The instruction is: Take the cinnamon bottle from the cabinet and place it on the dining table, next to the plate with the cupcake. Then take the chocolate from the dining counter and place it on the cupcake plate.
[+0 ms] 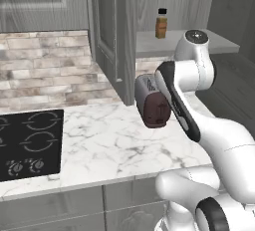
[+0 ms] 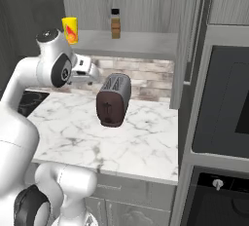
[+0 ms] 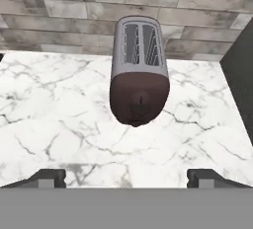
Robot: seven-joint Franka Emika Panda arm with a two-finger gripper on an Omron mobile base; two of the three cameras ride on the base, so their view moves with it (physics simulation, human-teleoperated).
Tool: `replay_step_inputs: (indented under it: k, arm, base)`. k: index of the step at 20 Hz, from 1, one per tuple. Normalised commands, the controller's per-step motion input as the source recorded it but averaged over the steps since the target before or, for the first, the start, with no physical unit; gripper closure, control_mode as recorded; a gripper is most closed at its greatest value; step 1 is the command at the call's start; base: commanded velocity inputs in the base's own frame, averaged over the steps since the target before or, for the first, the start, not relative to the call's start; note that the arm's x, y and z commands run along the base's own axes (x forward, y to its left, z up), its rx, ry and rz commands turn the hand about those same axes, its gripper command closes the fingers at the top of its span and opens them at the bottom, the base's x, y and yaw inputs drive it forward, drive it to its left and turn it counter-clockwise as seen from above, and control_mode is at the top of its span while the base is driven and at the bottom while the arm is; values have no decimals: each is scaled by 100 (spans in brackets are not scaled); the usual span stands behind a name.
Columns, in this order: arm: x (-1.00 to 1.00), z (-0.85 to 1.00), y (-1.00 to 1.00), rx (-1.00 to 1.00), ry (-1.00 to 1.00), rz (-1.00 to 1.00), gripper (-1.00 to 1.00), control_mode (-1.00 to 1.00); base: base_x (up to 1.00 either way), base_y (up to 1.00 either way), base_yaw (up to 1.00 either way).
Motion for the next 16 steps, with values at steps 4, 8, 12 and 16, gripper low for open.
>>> replay_step_inputs:
  k: [4, 8, 12, 16]
  arm:
    - [5, 49, 0, -9, -35, -9, -100, -100]
    - [26, 71, -2, -1, -23, -3, -100, -100]
    - [18, 93, -24, 2, -16, 0, -100, -100]
    - [29, 97, -23, 9, -9, 0, -100, -100]
  base:
    - [0, 0, 0]
    - [0, 0, 0]
    - [0, 0, 0]
    - [0, 0, 0]
